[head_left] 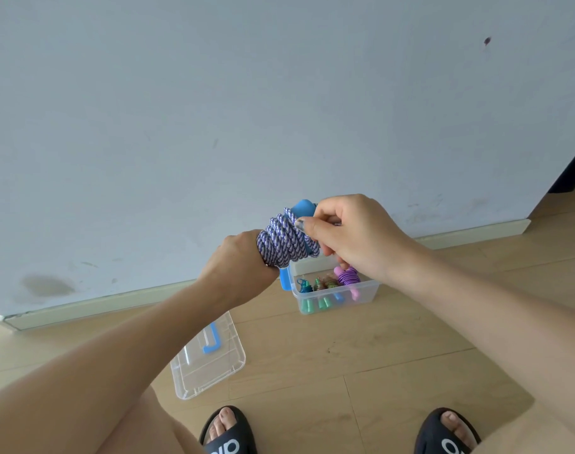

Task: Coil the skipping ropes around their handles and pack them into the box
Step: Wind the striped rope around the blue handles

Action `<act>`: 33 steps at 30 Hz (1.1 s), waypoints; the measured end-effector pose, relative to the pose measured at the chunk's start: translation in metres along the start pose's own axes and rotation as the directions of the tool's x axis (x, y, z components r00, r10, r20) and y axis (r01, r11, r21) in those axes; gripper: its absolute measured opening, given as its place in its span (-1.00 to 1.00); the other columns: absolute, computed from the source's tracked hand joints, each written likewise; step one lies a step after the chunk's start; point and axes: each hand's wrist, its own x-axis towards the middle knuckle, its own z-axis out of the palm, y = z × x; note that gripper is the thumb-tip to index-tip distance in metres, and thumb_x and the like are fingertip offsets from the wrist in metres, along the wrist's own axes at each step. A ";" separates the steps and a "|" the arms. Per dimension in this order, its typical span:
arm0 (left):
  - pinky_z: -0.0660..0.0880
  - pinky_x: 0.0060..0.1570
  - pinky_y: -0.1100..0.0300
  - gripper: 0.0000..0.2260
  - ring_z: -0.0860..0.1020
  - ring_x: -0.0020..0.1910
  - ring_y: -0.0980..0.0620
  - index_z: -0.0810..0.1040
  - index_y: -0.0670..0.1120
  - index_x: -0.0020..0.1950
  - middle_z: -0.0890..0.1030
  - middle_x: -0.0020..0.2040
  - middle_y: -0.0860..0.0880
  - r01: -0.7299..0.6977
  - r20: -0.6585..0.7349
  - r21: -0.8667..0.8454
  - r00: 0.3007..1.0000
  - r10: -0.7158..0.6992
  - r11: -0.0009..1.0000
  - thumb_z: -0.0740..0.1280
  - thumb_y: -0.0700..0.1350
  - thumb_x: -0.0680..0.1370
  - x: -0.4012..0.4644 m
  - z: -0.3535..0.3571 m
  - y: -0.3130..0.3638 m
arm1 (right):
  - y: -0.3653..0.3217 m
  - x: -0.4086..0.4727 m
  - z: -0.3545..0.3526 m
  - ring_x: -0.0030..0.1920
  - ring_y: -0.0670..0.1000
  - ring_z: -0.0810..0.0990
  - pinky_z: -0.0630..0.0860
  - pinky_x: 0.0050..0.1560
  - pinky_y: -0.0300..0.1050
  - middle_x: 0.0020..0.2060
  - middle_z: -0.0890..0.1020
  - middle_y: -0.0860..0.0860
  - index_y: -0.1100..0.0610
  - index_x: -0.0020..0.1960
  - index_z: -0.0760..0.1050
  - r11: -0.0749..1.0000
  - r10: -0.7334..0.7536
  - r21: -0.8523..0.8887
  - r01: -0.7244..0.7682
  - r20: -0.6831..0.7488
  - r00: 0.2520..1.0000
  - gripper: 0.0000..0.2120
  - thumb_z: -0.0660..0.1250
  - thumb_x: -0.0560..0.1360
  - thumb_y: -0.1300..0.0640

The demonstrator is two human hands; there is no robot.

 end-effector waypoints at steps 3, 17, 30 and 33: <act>0.40 -0.38 0.17 -0.67 0.53 -0.30 0.04 0.46 0.04 -0.20 0.56 -0.32 0.06 -0.039 0.072 -0.076 0.996 0.045 0.996 0.47 0.21 0.29 -0.003 0.000 0.008 | 0.002 0.000 0.000 -0.57 -0.03 0.48 0.47 -0.48 -0.17 -0.48 0.58 -0.01 0.19 -0.26 0.49 0.998 0.035 0.049 -0.035 -0.006 0.999 -0.71 0.35 0.57 0.04; 0.33 -0.45 0.15 -0.47 0.36 -0.45 0.02 0.47 -0.04 -0.25 0.47 -0.45 0.03 0.026 -0.035 -0.141 0.999 -0.032 0.990 0.18 0.44 0.27 -0.008 -0.004 0.023 | -0.006 -0.010 0.015 -0.45 -0.10 0.38 0.29 -0.43 -0.27 -0.47 0.45 -0.05 0.11 -0.22 0.46 0.975 -0.151 -0.173 0.136 -0.076 0.986 -0.73 0.35 0.55 -0.05; 0.49 -0.34 0.10 -0.45 0.56 -0.35 0.04 0.58 0.06 -0.27 0.66 -0.30 0.10 0.061 0.004 -0.223 0.998 -0.061 0.973 0.18 0.53 0.33 -0.002 -0.009 0.019 | -0.005 -0.005 -0.014 -0.36 0.02 0.58 0.55 -0.30 -0.19 -0.32 0.63 0.11 0.23 -0.03 0.58 0.904 -0.024 0.427 -0.031 0.123 0.992 -0.91 0.38 0.56 0.19; 0.49 -0.33 0.12 -0.44 0.56 -0.33 0.06 0.60 0.06 -0.23 0.67 -0.27 0.14 0.062 0.003 -0.239 0.998 -0.063 0.969 0.20 0.54 0.35 -0.002 -0.012 0.018 | -0.003 -0.001 -0.021 -0.40 0.05 0.56 0.55 -0.33 -0.15 -0.34 0.61 0.12 0.27 -0.14 0.58 0.819 0.032 0.564 -0.106 0.140 0.990 -0.87 0.38 0.55 0.22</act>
